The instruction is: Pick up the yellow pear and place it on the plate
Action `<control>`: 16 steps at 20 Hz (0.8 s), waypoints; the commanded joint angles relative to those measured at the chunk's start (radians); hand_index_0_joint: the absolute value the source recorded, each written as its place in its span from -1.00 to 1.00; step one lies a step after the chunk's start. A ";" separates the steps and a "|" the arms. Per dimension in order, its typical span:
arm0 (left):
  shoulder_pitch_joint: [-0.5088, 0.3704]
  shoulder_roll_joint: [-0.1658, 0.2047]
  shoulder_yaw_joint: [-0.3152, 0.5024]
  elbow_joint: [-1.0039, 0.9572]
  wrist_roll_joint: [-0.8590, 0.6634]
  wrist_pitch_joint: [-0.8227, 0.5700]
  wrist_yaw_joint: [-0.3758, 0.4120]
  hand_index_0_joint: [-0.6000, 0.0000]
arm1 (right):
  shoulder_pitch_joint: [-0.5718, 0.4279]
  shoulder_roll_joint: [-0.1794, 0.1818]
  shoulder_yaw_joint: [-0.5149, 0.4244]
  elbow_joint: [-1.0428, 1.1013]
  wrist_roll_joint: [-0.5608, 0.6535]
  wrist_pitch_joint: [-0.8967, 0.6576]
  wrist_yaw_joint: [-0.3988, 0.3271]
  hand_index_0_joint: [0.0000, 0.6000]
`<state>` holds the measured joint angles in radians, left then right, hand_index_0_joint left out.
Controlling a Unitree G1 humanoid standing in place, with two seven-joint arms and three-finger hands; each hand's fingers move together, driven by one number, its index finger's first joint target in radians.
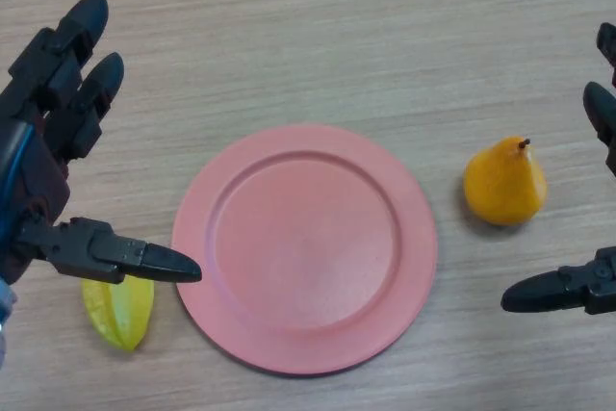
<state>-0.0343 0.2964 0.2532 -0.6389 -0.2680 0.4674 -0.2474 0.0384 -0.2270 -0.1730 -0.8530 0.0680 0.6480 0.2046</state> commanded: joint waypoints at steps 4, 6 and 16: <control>-0.040 0.044 0.053 -0.046 -0.004 -0.090 0.006 1.00 | -0.013 -0.032 -0.074 -0.049 0.040 -0.143 -0.009 -1.00; -0.063 0.049 0.052 -0.021 -0.006 -0.114 0.014 1.00 | -0.022 -0.036 -0.072 -0.041 0.034 -0.142 -0.009 -1.00; -0.064 0.049 0.028 -0.017 -0.006 -0.172 0.001 1.00 | -0.146 -0.087 -0.045 0.279 -0.032 -0.361 -0.054 -1.00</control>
<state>-0.0719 0.3021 0.2482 -0.5953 -0.2607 0.4400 -0.2463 -0.0678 -0.2677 -0.1774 -0.5200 0.0419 0.4416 0.1845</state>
